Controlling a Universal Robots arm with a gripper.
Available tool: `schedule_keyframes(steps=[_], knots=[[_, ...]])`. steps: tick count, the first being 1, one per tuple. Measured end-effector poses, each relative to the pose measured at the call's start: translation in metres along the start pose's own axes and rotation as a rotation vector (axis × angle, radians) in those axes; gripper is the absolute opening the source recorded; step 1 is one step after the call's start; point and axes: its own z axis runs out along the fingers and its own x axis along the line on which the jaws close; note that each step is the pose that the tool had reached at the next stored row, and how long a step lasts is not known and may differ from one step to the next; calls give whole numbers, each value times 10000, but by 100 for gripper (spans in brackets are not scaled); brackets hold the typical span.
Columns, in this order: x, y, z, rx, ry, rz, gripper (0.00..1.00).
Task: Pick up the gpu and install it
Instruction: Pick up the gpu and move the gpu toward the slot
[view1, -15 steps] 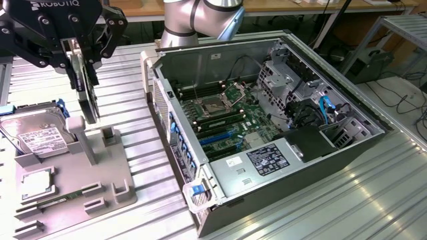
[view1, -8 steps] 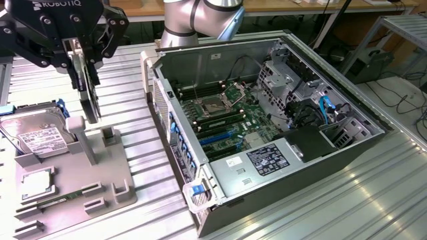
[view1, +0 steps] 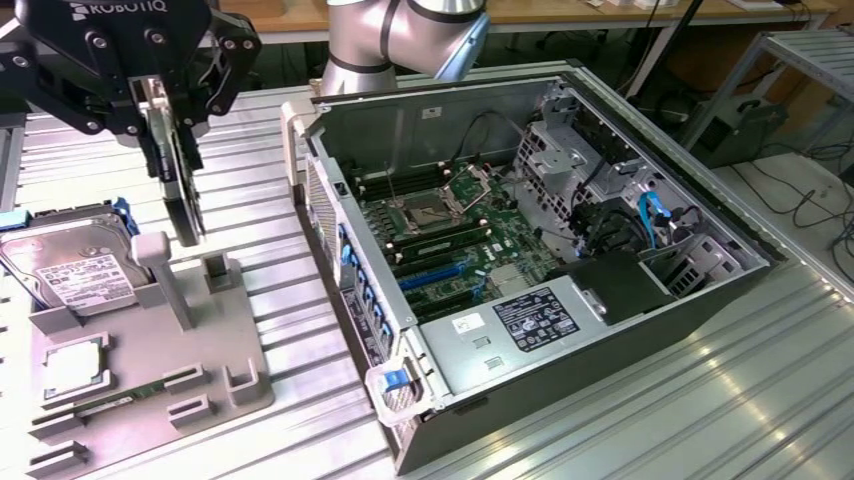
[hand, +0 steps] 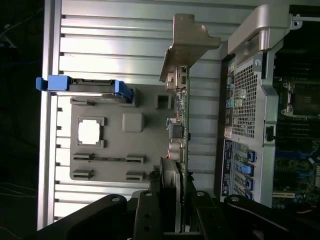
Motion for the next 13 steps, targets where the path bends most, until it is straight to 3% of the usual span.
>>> schedule_keyframes(steps=[13], knots=[[-38, -2, 0, 0, 0, 0, 27]])
